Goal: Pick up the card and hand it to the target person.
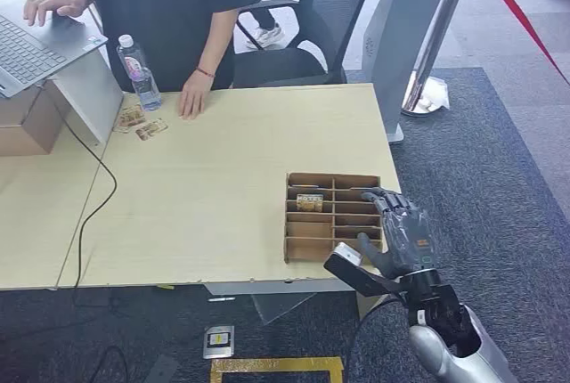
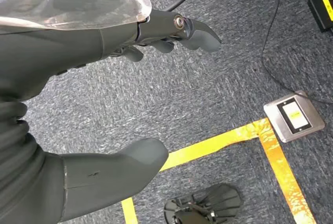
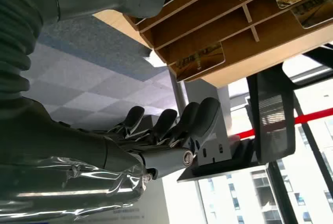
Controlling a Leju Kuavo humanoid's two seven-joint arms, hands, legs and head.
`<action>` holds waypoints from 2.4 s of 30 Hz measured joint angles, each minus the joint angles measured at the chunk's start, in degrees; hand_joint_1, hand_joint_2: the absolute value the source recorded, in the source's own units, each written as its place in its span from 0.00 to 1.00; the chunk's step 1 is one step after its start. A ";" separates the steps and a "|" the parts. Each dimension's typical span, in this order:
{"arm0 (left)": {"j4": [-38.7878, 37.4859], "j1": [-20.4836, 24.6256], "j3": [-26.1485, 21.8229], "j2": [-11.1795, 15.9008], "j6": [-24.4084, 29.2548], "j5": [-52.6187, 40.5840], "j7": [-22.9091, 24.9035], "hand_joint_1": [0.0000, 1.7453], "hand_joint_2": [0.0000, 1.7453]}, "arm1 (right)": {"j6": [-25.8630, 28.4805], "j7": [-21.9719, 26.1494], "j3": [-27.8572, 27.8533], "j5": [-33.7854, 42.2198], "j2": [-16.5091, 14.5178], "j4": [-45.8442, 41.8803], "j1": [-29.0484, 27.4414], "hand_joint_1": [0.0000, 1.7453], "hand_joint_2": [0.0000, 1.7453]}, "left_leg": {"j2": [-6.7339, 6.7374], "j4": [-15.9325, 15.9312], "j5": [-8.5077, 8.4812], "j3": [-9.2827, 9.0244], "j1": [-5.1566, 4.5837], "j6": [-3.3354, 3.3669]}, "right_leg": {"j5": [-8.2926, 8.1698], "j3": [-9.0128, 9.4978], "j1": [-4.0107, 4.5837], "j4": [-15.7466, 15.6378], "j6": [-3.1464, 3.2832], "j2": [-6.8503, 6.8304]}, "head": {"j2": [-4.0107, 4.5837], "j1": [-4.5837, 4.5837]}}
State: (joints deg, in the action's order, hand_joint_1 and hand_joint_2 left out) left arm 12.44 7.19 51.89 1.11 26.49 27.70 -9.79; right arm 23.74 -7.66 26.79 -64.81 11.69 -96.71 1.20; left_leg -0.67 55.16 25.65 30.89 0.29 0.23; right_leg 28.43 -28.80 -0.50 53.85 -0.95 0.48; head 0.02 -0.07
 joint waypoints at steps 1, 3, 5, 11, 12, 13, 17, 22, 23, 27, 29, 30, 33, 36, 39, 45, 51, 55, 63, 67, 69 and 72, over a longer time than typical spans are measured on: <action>0.00 0.00 0.00 0.00 -0.01 0.00 -0.01 0.00 1.00 | -0.05 0.00 0.07 0.00 -0.03 0.10 0.08 0.37 1.00 | 0.00 0.00 0.00 0.00 0.00 0.00 | 0.00 0.00 0.00 0.00 0.00 0.00 | 0.00 0.00; 0.00 0.01 0.00 0.00 -0.03 -0.01 -0.03 0.00 1.00 | -0.14 0.00 0.25 0.00 -0.10 0.40 0.33 0.38 1.00 | 0.00 0.00 0.00 0.00 0.00 0.00 | 0.00 0.00 0.00 0.00 0.00 0.00 | 0.00 0.00; -0.01 0.01 0.00 0.00 -0.04 -0.01 -0.04 0.00 1.00 | -0.21 0.01 0.48 0.00 -0.16 0.78 0.63 0.39 1.00 | 0.00 0.00 0.00 0.00 0.00 0.00 | 0.00 0.00 0.00 0.00 0.00 0.00 | 0.00 0.00; 0.00 0.02 0.00 0.00 -0.08 -0.04 -0.04 0.00 1.00 | -0.24 0.15 1.10 0.00 -0.29 1.97 1.29 0.42 1.00 | 0.00 0.00 0.00 0.00 0.00 0.00 | 0.00 0.00 0.00 0.00 0.00 0.00 | 0.00 0.00; 0.00 0.02 0.00 0.00 -0.09 -0.06 -0.04 0.00 1.00 | -0.24 0.16 1.19 0.00 -0.33 2.17 1.41 0.42 1.00 | 0.00 0.00 0.00 0.00 0.00 0.00 | 0.00 0.00 0.00 0.00 0.00 0.00 | 0.00 0.00; 0.00 0.02 0.00 0.00 -0.10 -0.07 -0.04 0.00 1.00 | -0.24 0.16 1.26 0.00 -0.37 2.35 1.51 0.43 1.00 | 0.00 0.00 0.00 0.00 0.00 0.00 | 0.00 0.00 0.00 0.00 0.00 0.00 | 0.00 0.00; 0.00 0.02 0.00 0.00 -0.12 -0.11 -0.04 0.00 1.00 | -0.24 0.15 1.62 -0.04 -0.47 3.02 1.83 0.43 1.00 | 0.00 0.00 0.00 0.00 0.00 0.00 | 0.00 0.00 0.00 0.00 0.00 0.00 | 0.00 0.00; -0.01 0.02 0.00 0.00 -0.19 -0.21 -0.04 0.00 1.00 | -0.49 -0.08 1.97 -0.96 -0.48 3.89 2.22 0.42 1.00 | 0.00 0.00 0.00 0.00 0.00 0.00 | 0.00 0.00 0.00 0.00 0.00 0.00 | 0.00 0.00; -0.01 0.03 0.00 0.00 -0.21 -0.22 -0.04 0.00 1.00 | -0.57 -0.19 2.04 -1.14 -0.48 4.08 2.33 0.42 1.00 | 0.00 0.00 0.00 0.00 0.00 0.00 | 0.00 -0.01 0.00 0.00 0.00 0.00 | 0.00 0.00; -0.01 0.05 0.00 0.00 -0.27 -0.33 0.07 0.00 1.00 | -0.77 -0.65 2.35 -1.77 -0.48 4.87 2.71 0.44 1.00 | 0.00 0.00 0.00 -0.01 0.00 0.00 | 0.00 0.00 0.00 0.00 0.00 0.00 | 0.00 0.00; -0.01 0.07 0.00 0.00 -0.34 -0.37 0.08 0.00 1.00 | -0.86 -0.85 2.49 -2.10 -0.48 5.25 2.82 0.46 1.00 | 0.00 0.00 0.00 -0.01 0.00 0.00 | 0.00 0.00 0.00 0.00 0.00 0.00 | 0.00 0.00; 0.00 0.07 0.00 0.00 -0.36 -0.38 0.09 0.00 1.00 | -0.92 -0.93 2.55 -2.23 -0.48 5.42 2.87 0.47 1.00 | 0.00 0.00 0.00 -0.01 0.00 0.00 | 0.00 0.00 0.00 0.00 0.00 0.00 | 0.00 0.00; -0.01 0.09 0.00 0.00 -0.37 -0.37 0.09 0.00 1.00 | -1.14 -1.04 2.75 -2.48 -0.48 6.02 2.98 0.48 1.00 | 0.00 0.00 0.00 -0.01 0.00 0.00 | 0.00 0.00 0.00 0.00 0.00 0.00 | 0.00 0.00; 0.00 0.10 0.00 0.00 -0.37 -0.37 0.09 0.00 1.00 | -1.21 -1.05 2.92 -2.62 -0.48 6.61 3.31 0.48 1.00 | 0.00 0.00 0.00 -0.01 0.00 0.00 | 0.00 0.00 0.00 0.00 0.00 0.00 | 0.00 0.00; 0.00 0.11 0.00 0.00 -0.38 -0.40 0.09 0.00 1.00 | -1.17 -1.11 3.08 -3.05 -0.49 7.27 3.85 0.46 1.00 | 0.00 0.00 0.00 -0.01 0.00 0.00 | 0.00 0.00 0.00 0.00 0.00 0.00 | 0.00 0.00; 0.00 0.16 0.00 0.00 -0.39 -0.47 0.09 0.00 1.00 | -1.14 -1.21 3.16 -3.46 -0.62 8.71 4.94 0.46 1.00 | 0.00 0.00 0.00 -0.01 0.00 0.00 | 0.00 0.00 0.00 0.00 0.00 0.01 | 0.00 0.00; -0.01 0.19 0.00 0.00 -0.43 -0.50 0.12 0.00 1.00 | -0.78 -1.85 3.16 -4.27 -0.68 9.99 6.04 0.48 1.00 | 0.00 0.00 0.00 -0.01 0.00 0.00 | 0.00 0.00 0.00 0.00 0.00 0.01 | 0.00 0.00; -0.01 0.22 0.00 0.00 -0.55 -0.62 0.28 0.00 1.00 | -0.92 -3.30 3.15 -6.49 -0.70 10.75 6.49 0.49 1.00 | 0.00 0.00 0.00 -0.01 0.00 0.00 | 0.00 -0.01 0.00 0.00 0.00 0.01 | 0.00 0.00; 0.00 0.24 0.00 -0.02 -0.55 -0.62 0.50 0.00 1.00 | -2.52 -5.96 3.14 -11.30 -0.70 12.02 6.75 0.50 1.00 | 0.00 0.00 0.00 -0.01 0.00 0.00 | 0.00 0.00 0.00 0.00 0.00 0.01 | 0.00 0.00; 0.00 0.24 0.00 -0.02 -0.54 -0.62 0.50 0.00 1.00 | -3.24 -6.42 3.13 -12.37 -0.70 12.52 6.79 0.53 1.00 | 0.00 0.00 0.00 -0.01 0.00 0.00 | 0.00 0.00 0.00 0.00 0.00 0.01 | 0.00 0.00; 0.00 0.24 0.01 -0.01 -0.53 -0.57 0.50 0.00 1.00 | -3.38 -6.50 3.11 -12.76 -0.70 12.72 6.78 0.64 1.00 | 0.00 0.00 0.00 -0.01 0.00 0.00 | 0.00 0.00 0.00 0.00 0.00 0.01 | 0.00 0.00; 0.00 0.24 0.00 0.00 -0.52 -0.39 0.50 0.00 1.00 | -3.63 -6.53 3.10 -13.46 -0.70 12.91 6.79 0.89 1.00 | 0.00 0.00 0.00 -0.01 0.00 0.00 | 0.00 -0.01 0.00 0.00 0.00 0.01 | 0.00 0.00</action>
State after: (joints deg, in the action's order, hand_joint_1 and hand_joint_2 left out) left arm 12.43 7.43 51.89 1.11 25.97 27.31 -9.29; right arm 20.11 -14.19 29.89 -78.26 10.99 -83.79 7.99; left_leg -0.66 55.16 25.64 30.87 0.29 0.23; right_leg 28.43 -28.80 -0.50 53.85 -0.95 0.49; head 0.02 -0.07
